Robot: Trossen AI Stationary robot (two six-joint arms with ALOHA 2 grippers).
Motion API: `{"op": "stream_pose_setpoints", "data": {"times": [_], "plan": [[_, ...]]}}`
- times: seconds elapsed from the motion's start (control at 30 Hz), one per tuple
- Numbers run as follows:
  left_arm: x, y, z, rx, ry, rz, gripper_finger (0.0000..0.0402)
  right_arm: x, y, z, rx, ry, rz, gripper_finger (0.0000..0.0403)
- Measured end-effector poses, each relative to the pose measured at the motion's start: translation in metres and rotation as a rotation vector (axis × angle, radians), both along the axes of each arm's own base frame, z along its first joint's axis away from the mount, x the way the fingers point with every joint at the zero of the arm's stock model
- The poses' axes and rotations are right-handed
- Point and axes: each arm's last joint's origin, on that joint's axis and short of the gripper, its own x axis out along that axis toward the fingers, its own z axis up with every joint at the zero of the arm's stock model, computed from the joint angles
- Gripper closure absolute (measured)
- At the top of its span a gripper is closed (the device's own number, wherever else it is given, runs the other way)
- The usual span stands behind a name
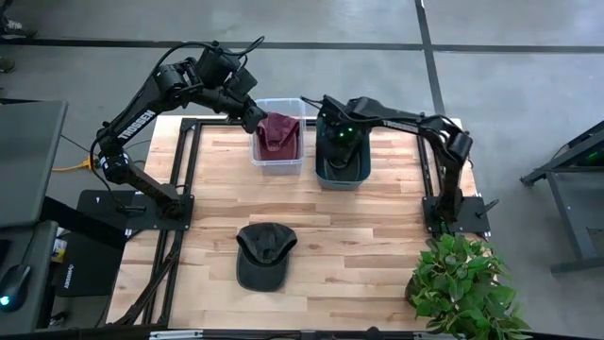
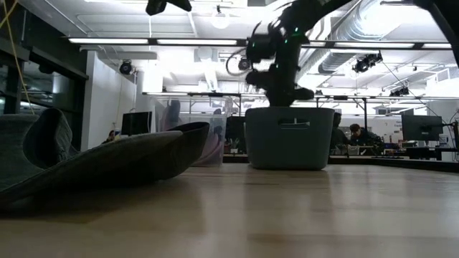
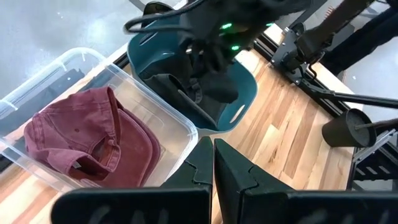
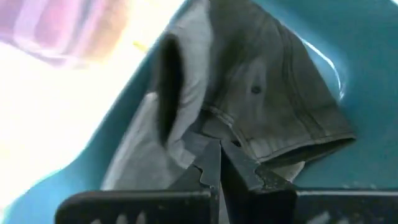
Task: Pick & Place hat
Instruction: Put the black cap into the green bin
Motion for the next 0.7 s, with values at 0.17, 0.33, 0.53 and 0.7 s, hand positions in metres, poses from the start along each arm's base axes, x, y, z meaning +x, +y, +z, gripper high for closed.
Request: {"op": "stream_pose_setpoints", "data": {"times": [0.17,0.33,0.53,0.7], "plan": [[-0.001,-0.001,-0.001,-0.038,0.009,0.025,0.0402,-0.011,0.018,0.039,-0.072,-0.089,0.040,0.0403],[-0.005,-0.003,-0.006,-0.098,0.058,0.047,0.0402,-0.027,0.046,0.084,-0.161,-0.196,0.070,0.0403],[-0.010,-0.007,-0.012,-0.202,0.127,0.079,0.0402,-0.037,0.088,0.113,-0.173,-0.300,0.136,0.0403],[-0.011,-0.018,-0.019,-0.283,0.205,0.112,0.0402,-0.032,0.111,0.112,-0.124,-0.319,0.219,0.0403]]}}
